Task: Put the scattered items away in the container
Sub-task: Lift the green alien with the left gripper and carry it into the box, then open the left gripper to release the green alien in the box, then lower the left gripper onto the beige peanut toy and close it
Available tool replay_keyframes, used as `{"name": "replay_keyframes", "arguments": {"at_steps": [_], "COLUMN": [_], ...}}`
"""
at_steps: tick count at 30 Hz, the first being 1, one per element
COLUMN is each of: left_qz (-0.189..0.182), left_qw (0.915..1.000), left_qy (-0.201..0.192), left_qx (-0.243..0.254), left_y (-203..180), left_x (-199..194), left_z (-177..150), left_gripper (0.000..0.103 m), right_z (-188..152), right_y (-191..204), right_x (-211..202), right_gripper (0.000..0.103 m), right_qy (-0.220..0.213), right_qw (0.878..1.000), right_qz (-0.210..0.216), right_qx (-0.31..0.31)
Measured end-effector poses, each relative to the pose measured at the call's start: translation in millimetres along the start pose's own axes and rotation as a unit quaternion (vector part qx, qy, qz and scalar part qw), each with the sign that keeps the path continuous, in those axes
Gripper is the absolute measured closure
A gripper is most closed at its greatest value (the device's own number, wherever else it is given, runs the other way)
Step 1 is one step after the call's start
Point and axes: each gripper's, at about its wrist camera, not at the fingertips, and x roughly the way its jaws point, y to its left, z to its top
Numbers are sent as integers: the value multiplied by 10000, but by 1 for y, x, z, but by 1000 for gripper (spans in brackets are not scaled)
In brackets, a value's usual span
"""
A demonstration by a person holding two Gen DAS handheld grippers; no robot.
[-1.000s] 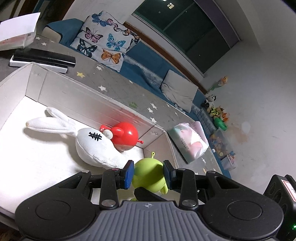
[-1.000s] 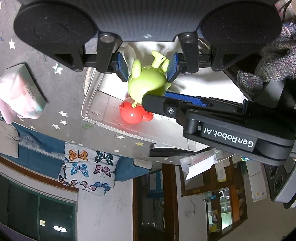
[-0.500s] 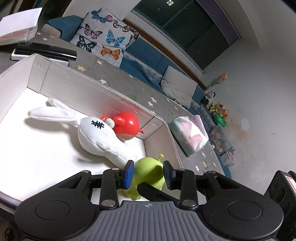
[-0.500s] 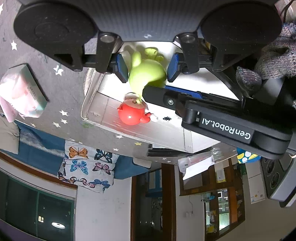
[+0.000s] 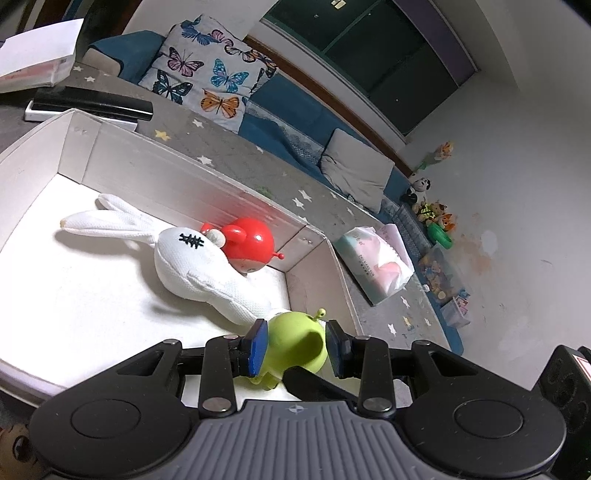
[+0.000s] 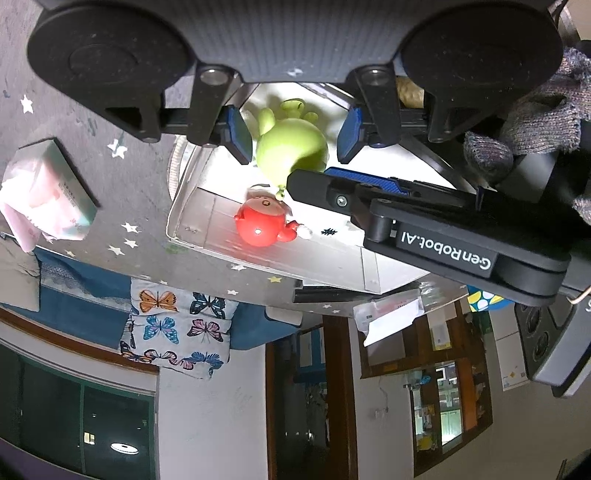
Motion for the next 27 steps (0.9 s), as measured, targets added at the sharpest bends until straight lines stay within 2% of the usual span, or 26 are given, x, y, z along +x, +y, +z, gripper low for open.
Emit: {"name": "replay_keyframes", "arguments": {"at_steps": [13, 14, 19, 22, 27], "left_qz": [57, 50, 74, 147, 260], "left_qw": [9995, 9994, 9988, 9982, 9967], "left_qy": [-287, -313, -442, -504, -614], "left_qx": [156, 158, 209, 303, 471], "left_y": [-4, -4, -6, -9, -11], "left_x": [-34, -37, -57, -68, -84], "left_z": [-12, -13, -23, -30, -43], "left_gripper": [67, 67, 67, 67, 67], "right_z": [-11, -13, -21, -28, -39], "right_y": [10, 12, 27, 37, 50], "right_x": [-38, -41, -53, -58, -61], "right_gripper": [44, 40, 39, 33, 33], "right_qy": [-378, -399, -491, -542, -518], "right_qw": [9992, 9991, 9987, 9982, 9978], "right_qz": [69, 77, 112, 171, 303], "right_qx": [98, 83, -93, -177, -274]}}
